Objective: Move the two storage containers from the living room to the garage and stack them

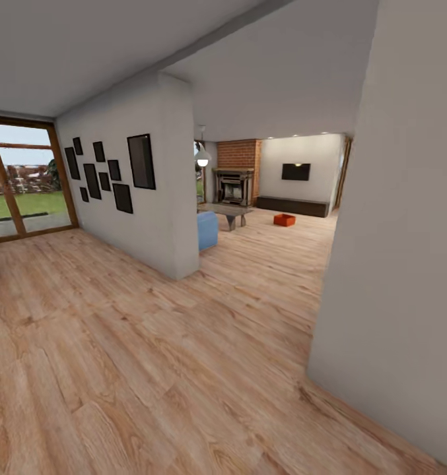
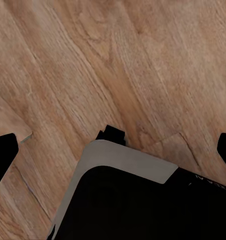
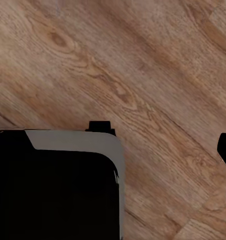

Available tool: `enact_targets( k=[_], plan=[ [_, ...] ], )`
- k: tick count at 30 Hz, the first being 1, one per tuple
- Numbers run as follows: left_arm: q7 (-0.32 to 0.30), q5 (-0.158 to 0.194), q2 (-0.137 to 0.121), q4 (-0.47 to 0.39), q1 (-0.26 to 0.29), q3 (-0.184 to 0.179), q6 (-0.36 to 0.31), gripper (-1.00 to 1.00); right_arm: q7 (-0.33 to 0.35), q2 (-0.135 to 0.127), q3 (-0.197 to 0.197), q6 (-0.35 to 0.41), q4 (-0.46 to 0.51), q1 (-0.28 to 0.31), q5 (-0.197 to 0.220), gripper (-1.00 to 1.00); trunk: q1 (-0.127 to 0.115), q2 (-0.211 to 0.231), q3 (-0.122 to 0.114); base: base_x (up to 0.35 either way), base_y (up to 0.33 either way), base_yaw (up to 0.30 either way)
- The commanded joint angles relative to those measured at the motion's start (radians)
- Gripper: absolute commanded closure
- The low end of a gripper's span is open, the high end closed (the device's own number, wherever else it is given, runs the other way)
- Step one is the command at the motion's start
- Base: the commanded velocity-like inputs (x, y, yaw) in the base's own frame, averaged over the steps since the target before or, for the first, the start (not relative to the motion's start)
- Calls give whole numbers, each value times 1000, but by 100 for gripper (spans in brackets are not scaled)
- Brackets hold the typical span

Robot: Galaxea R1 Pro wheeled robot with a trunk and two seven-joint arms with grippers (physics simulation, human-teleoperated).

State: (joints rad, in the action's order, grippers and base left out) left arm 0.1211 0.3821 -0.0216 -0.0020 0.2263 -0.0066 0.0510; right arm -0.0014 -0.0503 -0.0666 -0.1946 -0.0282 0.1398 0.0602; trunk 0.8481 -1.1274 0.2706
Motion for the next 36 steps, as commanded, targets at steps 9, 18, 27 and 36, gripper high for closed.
enact_targets(
  k=[9, 18, 27, 36],
  plan=[
    [2, 4, 0, 0, 1, -1, 1, -100, 0, 0, -7, -6, -3, 1, 5, -100, 1, -1, 1, 322, 0, 18],
    [2, 4, 0, 0, 1, -1, 2, -100, 0, 0, -7, -5, -3, 1, 5, -100, 1, -1, 1, 322, 0, 1],
    [2, 4, 0, 0, 1, -1, 3, -100, 0, 0, -8, -5, -3, 1, 5, -100, 1, -1, 1, 322, 0, 0],
    [2, 4, 0, 0, 1, -1, 2, -100, 0, -1, -9, -6, -3, 1, 5, -100, 1, -1, 1, 322, 0, 0]
  ],
)
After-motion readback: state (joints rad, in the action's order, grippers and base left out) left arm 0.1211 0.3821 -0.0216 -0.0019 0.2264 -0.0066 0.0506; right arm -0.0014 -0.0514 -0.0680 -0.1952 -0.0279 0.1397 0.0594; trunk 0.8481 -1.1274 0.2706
